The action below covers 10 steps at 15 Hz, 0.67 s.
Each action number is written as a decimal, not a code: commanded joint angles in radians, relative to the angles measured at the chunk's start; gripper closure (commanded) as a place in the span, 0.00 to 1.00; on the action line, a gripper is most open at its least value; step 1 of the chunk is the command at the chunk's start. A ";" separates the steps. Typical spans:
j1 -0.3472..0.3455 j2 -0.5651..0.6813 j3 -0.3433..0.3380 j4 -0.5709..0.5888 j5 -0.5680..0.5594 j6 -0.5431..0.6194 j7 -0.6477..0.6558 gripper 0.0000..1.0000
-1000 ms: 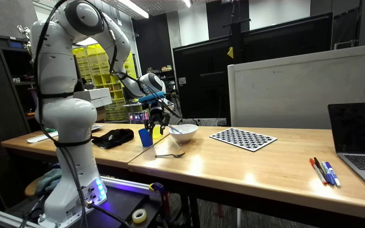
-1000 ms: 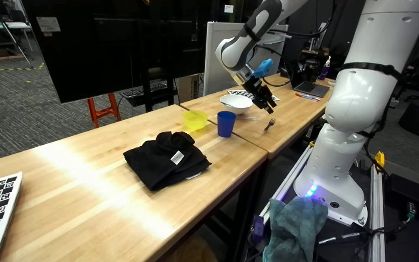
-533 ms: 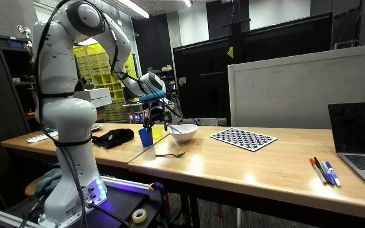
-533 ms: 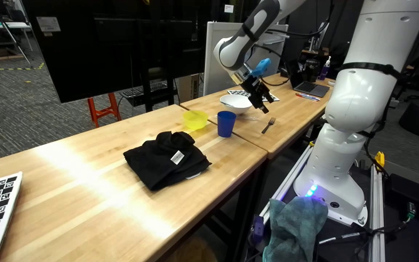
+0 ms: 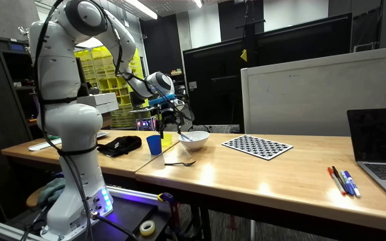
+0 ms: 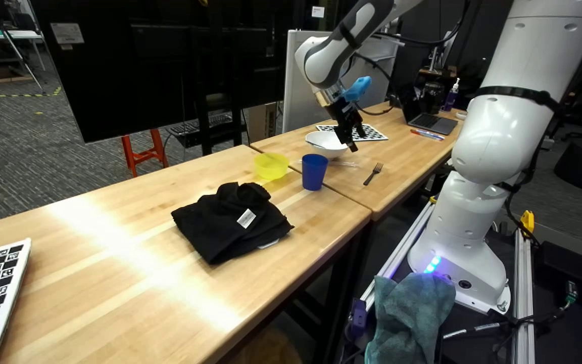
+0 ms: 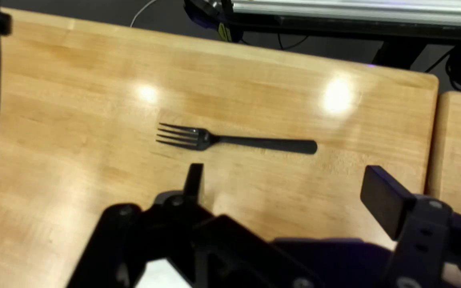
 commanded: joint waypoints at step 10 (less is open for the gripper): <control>0.064 -0.236 0.068 -0.186 0.048 0.443 -0.077 0.00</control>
